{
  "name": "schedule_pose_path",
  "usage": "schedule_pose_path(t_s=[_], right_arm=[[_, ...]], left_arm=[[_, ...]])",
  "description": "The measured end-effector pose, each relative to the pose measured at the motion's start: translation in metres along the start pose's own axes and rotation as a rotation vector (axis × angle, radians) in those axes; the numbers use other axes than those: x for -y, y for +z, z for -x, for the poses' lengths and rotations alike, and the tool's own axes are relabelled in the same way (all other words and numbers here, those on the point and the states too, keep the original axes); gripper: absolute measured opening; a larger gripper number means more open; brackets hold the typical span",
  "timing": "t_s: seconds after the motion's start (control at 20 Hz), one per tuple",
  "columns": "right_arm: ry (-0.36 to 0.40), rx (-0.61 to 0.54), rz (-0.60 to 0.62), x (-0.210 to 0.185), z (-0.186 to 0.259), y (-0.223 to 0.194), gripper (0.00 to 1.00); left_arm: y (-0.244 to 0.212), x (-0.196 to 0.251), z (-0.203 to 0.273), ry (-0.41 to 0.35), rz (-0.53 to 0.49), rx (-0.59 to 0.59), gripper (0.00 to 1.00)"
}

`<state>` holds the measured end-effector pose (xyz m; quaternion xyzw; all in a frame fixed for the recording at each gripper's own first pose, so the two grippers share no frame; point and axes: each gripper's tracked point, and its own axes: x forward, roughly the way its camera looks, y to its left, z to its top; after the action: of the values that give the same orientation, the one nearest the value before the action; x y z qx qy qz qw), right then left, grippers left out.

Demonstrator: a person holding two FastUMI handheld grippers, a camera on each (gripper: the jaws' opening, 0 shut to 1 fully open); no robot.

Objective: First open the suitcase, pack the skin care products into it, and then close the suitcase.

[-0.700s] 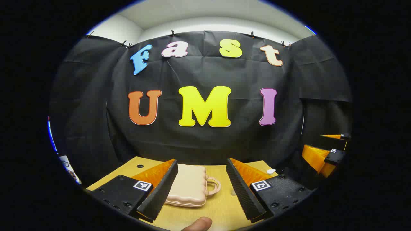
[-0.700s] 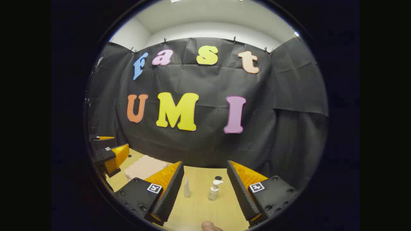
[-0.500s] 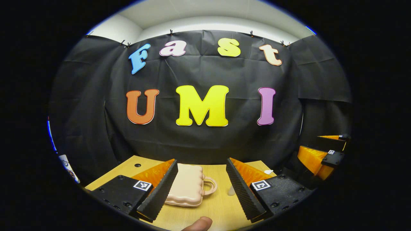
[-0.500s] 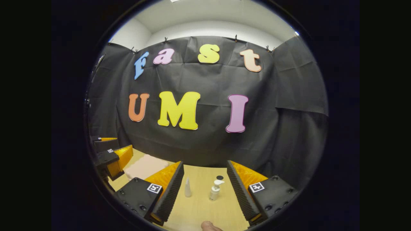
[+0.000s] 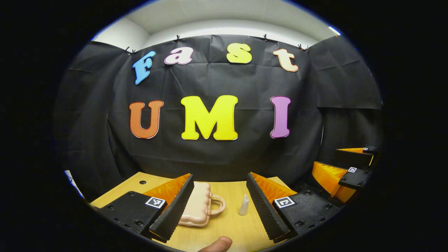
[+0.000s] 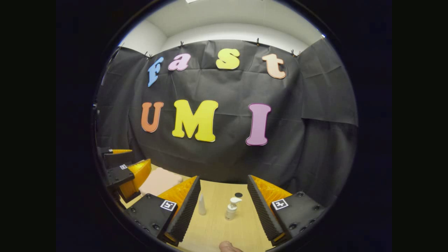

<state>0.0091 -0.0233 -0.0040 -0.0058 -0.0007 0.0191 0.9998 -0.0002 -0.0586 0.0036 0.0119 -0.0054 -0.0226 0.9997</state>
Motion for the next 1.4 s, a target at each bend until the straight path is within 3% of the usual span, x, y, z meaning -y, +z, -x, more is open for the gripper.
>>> schedule_pose_path(t_s=[0.3, 0.45, 0.95, 1.25, 1.4], right_arm=[[0.023, -0.015, 0.011, -0.001, 0.001, -0.007, 0.80], [-0.001, -0.030, 0.017, 0.013, 0.000, -0.017, 0.80], [-0.102, -0.134, -0.001, 0.080, -0.008, -0.064, 0.80], [-0.086, -0.159, -0.014, 0.105, -0.023, -0.080, 0.80], [-0.072, -0.189, -0.026, 0.115, -0.030, -0.096, 0.80]], left_arm=[[-0.006, 0.000, -0.003, 0.012, -0.011, -0.004, 0.97], [-0.029, -0.013, -0.018, 0.027, -0.064, -0.004, 0.97], [-0.153, -0.038, -0.102, 0.050, -0.496, -0.153, 0.98], [-0.232, -0.018, -0.122, 0.005, -1.012, -0.205, 0.99], [-0.269, -0.013, -0.126, 0.000, -1.151, -0.260, 0.98]])
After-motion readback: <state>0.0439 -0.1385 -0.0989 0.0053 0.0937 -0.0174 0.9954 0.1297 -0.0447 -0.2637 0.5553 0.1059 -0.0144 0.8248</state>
